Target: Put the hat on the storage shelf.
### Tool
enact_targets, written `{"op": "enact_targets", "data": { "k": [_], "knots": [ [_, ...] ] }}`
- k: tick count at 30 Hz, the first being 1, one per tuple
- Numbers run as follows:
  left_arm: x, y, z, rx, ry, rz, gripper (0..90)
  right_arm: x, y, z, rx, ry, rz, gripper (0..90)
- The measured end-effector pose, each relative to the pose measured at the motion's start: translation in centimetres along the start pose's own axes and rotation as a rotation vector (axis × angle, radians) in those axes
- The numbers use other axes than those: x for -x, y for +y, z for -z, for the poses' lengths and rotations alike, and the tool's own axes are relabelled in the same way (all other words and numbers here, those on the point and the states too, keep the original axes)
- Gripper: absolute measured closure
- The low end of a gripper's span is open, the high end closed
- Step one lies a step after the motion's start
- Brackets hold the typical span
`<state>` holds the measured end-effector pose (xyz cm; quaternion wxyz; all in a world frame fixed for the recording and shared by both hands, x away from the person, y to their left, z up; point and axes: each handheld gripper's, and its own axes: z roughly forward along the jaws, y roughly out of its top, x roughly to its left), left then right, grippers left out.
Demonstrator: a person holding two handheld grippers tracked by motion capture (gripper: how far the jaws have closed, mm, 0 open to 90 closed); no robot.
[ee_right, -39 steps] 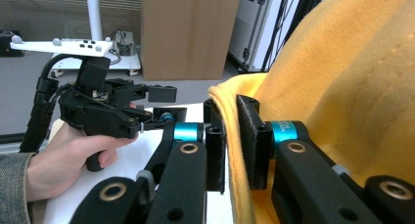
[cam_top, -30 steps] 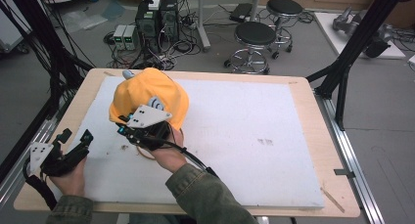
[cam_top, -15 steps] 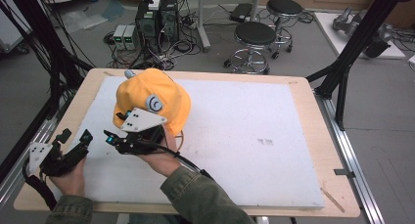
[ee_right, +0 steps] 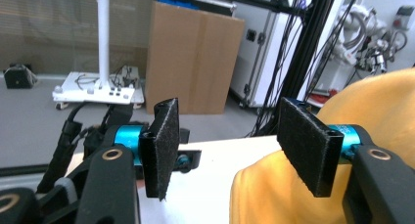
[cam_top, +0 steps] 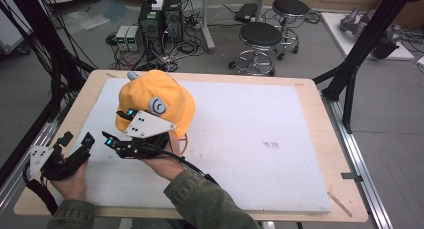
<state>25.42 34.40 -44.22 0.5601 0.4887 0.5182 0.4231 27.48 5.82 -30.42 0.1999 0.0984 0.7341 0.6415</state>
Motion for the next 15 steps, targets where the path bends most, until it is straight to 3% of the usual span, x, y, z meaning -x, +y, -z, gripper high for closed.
{"op": "enact_targets", "data": {
  "k": [11,15],
  "knots": [
    [0.0,0.0,0.0,0.0,-0.001,0.003,29.2,0.4,0.9,1.1,0.07,-0.023,-0.013,38.2],
    [0.0,0.0,0.0,0.001,-0.001,0.004,29.2,0.9,1.4,2.0,0.121,-0.038,-0.03,36.3]
  ]
}}
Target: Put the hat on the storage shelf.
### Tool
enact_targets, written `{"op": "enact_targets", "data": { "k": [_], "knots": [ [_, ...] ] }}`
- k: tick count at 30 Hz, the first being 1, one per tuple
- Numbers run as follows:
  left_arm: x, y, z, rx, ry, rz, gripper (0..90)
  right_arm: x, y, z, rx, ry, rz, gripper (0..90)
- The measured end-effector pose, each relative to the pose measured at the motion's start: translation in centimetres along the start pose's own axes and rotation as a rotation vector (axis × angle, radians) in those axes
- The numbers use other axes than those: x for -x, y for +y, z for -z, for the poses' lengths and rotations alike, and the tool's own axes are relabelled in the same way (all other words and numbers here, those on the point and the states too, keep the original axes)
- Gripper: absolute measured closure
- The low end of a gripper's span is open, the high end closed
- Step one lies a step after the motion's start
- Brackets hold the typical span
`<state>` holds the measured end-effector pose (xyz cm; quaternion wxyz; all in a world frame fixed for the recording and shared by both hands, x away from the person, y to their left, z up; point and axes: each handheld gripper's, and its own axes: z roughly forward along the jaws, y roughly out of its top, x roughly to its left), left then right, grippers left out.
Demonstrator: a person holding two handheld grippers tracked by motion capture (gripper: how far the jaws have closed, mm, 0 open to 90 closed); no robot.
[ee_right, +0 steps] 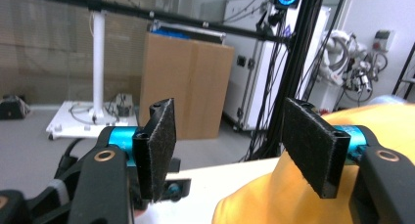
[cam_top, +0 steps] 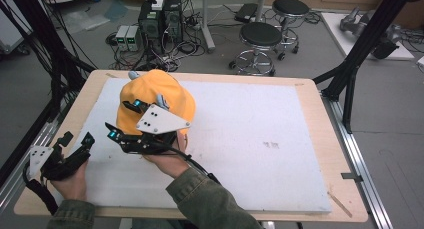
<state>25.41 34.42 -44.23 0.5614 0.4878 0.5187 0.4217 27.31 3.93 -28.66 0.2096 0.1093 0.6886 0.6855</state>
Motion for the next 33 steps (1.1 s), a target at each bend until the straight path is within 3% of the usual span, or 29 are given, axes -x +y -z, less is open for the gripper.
{"op": "enact_targets", "data": {
  "k": [9,18,21,22,33],
  "knots": [
    [0.0,0.0,0.0,0.001,0.0,0.006,29.2,1.1,1.3,2.0,0.066,-0.037,-0.004,29.2],
    [-0.1,0.0,0.0,-0.001,0.002,0.012,29.2,3.3,2.8,5.3,0.141,-0.151,-0.018,21.3],
    [-0.1,0.0,0.1,0.001,0.002,0.013,29.2,3.6,2.9,6.0,0.14,-0.165,-0.013,21.3],
    [0.0,0.0,0.1,0.002,0.002,0.013,29.2,3.9,2.9,6.8,0.136,-0.193,-0.001,21.2],
    [0.1,0.0,0.1,0.001,-0.001,0.006,29.3,5.7,2.6,11.0,0.123,-0.306,0.009,20.4]
  ]
}}
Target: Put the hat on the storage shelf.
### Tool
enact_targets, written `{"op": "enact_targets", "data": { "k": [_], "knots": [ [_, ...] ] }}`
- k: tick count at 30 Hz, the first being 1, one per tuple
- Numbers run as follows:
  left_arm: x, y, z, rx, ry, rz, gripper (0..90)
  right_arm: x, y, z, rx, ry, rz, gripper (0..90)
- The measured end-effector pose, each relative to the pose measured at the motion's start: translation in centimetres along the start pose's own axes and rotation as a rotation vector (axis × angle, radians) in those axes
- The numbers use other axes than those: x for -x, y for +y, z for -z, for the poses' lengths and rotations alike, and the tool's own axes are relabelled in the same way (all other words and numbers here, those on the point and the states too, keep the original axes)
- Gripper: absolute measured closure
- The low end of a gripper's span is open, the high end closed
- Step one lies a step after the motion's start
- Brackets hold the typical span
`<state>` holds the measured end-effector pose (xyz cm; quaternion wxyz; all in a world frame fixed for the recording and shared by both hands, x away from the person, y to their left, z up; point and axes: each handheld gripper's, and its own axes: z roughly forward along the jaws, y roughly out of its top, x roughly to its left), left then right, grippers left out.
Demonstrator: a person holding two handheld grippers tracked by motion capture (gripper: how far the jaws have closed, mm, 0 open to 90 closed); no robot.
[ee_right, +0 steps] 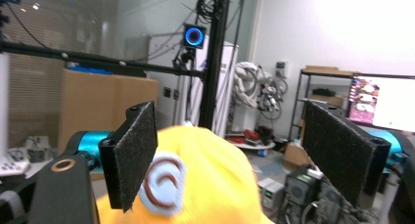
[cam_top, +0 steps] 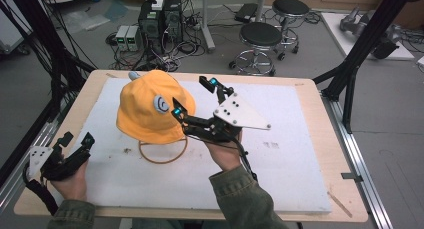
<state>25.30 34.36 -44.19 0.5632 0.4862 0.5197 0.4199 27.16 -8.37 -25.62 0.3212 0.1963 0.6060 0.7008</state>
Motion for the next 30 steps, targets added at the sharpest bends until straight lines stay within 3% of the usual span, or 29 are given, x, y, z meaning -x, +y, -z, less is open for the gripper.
{"op": "enact_targets", "data": {
  "k": [17,30],
  "knots": [
    [0.1,0.0,0.1,-0.001,0.002,0.0,29.2,3.8,-1.3,6.3,-0.039,-0.147,0.011,19.7],
    [0.1,0.0,0.1,0.003,0.003,0.002,29.2,7.5,-4.5,11.7,-0.081,-0.304,-0.056,19.4]
  ]
}}
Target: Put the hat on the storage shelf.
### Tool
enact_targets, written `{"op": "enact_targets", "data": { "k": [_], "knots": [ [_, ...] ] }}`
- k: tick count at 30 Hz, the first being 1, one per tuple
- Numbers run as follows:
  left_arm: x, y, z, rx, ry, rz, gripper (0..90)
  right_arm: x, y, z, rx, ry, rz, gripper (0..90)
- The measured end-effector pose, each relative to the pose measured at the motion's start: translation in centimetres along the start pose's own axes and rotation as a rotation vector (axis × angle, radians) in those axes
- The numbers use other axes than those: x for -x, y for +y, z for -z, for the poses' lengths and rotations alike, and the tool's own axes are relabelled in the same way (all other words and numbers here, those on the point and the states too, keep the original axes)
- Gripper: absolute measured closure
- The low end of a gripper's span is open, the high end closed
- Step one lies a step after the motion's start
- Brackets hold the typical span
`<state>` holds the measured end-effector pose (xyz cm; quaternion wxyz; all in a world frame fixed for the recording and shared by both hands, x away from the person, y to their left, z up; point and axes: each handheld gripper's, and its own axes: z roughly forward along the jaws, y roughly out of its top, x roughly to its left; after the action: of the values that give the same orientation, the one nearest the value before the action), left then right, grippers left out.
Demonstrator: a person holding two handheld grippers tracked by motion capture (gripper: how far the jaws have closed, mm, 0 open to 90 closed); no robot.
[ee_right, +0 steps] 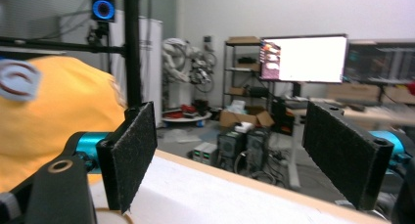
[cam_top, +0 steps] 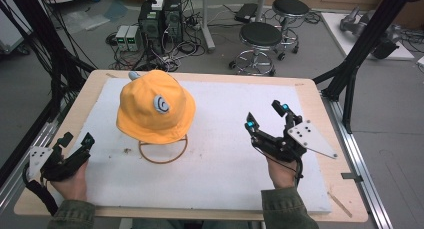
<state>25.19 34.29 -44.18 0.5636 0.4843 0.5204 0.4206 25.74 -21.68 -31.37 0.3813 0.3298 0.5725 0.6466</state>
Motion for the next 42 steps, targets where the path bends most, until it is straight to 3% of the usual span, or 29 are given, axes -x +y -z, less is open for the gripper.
{"op": "enact_targets", "data": {
  "k": [3,6,8,10,11,19,26,33,37,39,42],
  "knots": [
    [0.0,0.0,0.0,0.0,0.001,-0.002,29.3,1.7,-1.4,1.4,-0.013,-0.051,-0.048,19.1],
    [0.0,0.0,0.0,0.002,0.002,-0.004,29.4,2.6,-2.1,2.1,-0.014,-0.072,-0.09,19.1],
    [0.1,0.0,0.0,0.003,0.002,-0.004,29.4,3.9,-3.1,3.1,-0.016,-0.119,-0.136,18.9],
    [0.1,0.0,0.0,0.003,0.004,-0.004,29.5,4.3,-3.4,3.4,-0.017,-0.134,-0.147,18.7],
    [0.1,0.0,0.0,0.003,0.004,-0.004,29.5,5.1,-3.9,4.0,-0.025,-0.166,-0.165,18.5],
    [0.1,0.0,0.0,0.001,0.002,-0.005,29.5,6.8,-5.7,5.5,-0.063,-0.27,-0.16,17.6],
    [0.0,-0.1,0.0,0.0,0.006,-0.001,29.5,7.1,-7.1,5.7,-0.118,-0.295,-0.137,17.4],
    [0.0,-0.2,-0.2,-0.005,-0.002,0.005,29.5,7.4,-7.8,5.7,-0.129,-0.326,-0.133,17.2],
    [0.0,-0.2,-0.2,-0.006,-0.004,0.007,29.5,7.7,-8.9,5.8,-0.182,-0.351,-0.129,16.2],
    [0.0,-0.2,-0.2,-0.006,-0.004,0.007,29.4,7.8,-9.1,5.6,-0.223,-0.35,-0.126,15.0],
    [0.0,-0.2,-0.2,-0.009,-0.004,0.006,29.4,7.5,-9.1,5.5,-0.222,-0.339,-0.115,15.0]
  ]
}}
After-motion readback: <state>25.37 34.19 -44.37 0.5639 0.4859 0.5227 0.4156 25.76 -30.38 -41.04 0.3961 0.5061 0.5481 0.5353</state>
